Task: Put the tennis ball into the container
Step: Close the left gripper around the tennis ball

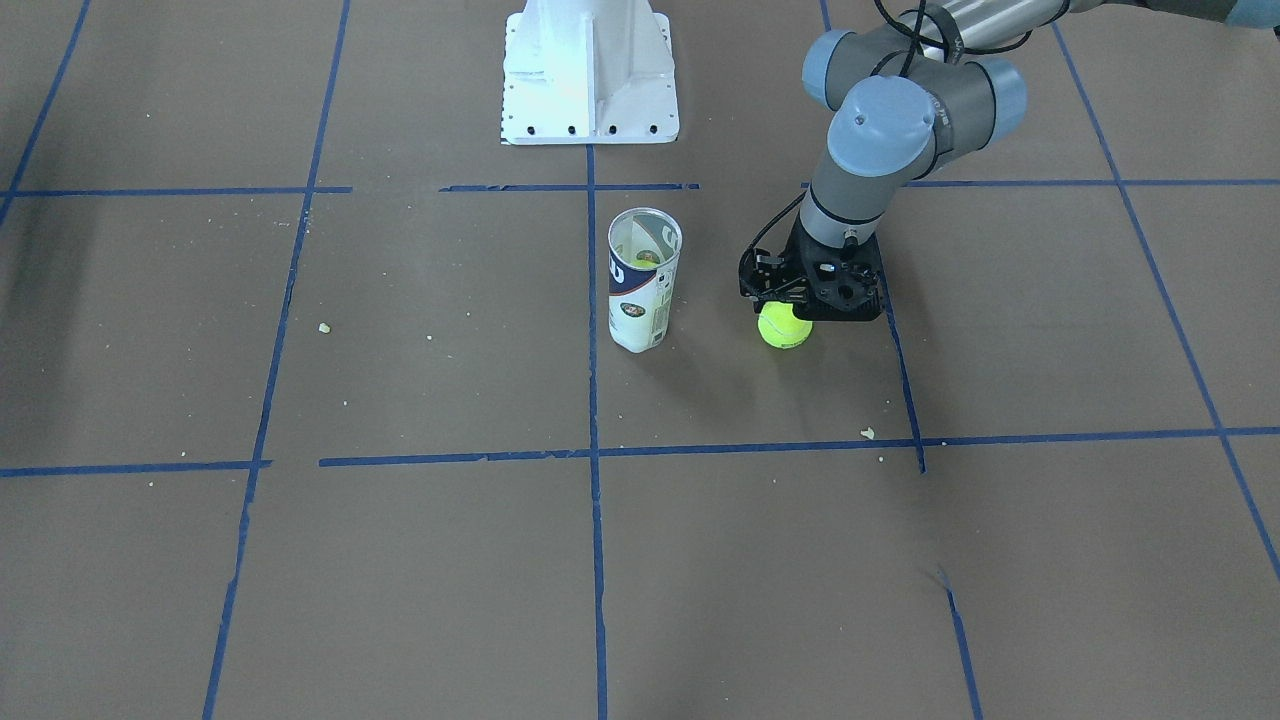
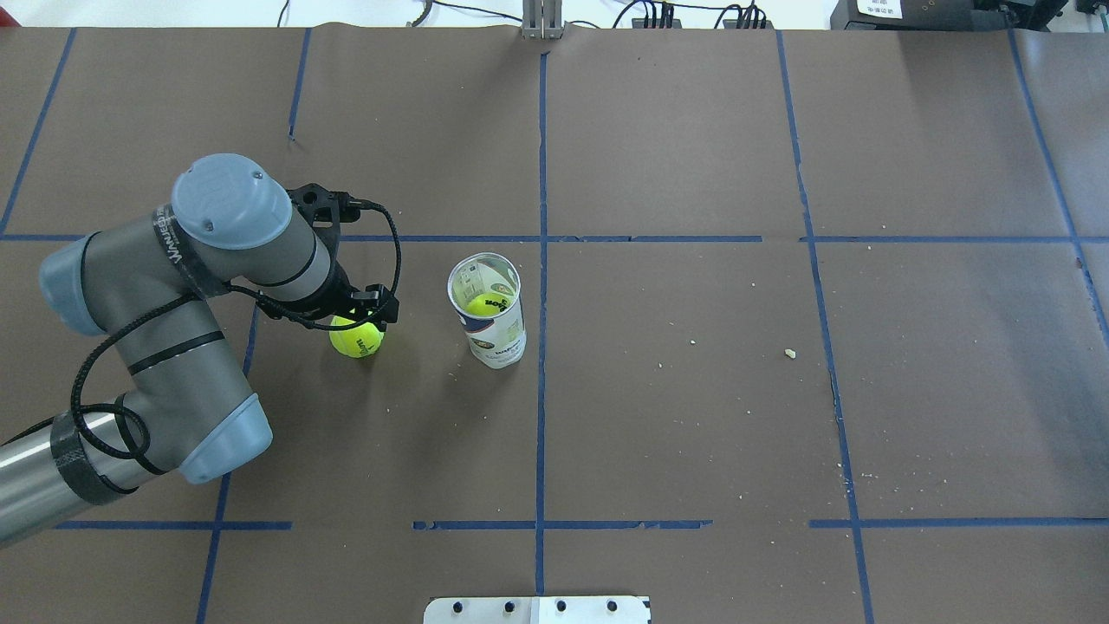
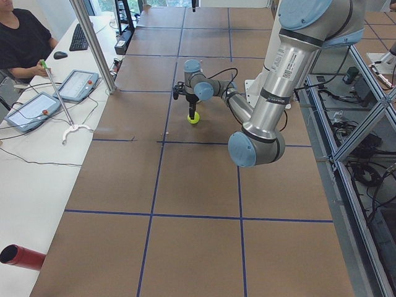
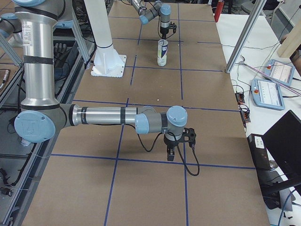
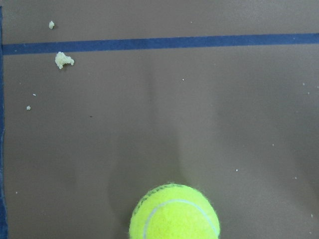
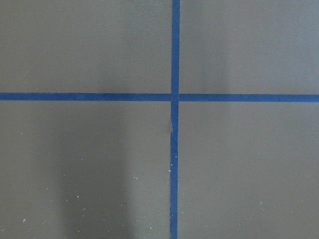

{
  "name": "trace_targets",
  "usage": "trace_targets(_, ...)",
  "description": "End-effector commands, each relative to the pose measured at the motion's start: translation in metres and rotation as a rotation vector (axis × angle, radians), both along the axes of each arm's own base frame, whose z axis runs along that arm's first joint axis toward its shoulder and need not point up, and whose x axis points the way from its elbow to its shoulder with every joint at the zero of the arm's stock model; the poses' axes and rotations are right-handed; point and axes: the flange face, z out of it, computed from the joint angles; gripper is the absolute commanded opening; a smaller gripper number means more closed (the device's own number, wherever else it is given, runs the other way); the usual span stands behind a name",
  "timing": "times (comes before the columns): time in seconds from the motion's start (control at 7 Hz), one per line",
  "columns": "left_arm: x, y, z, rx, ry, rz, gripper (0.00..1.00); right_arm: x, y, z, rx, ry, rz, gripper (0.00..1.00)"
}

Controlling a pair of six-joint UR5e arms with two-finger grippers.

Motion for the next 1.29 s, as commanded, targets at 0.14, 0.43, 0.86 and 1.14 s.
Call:
trace_targets(0.14,0.013,-0.007,0.021,0.004,0.003,0.002,1.00,0.000,0.000,0.000,0.000,0.000,0.000,1.00)
trace_targets(0.43,0.015,-0.006,0.022,0.002,0.001,0.007,1.00,0.000,0.000,0.000,0.000,0.000,0.000,1.00)
trace_targets(0.86,0.026,-0.001,0.029,0.003,0.006,0.019,0.93,0.000,0.000,0.000,0.000,0.000,0.000,1.00)
trace_targets(1.14,0.023,0.000,0.020,-0.006,0.021,0.002,0.06,0.000,0.000,0.000,0.000,0.000,0.000,1.00)
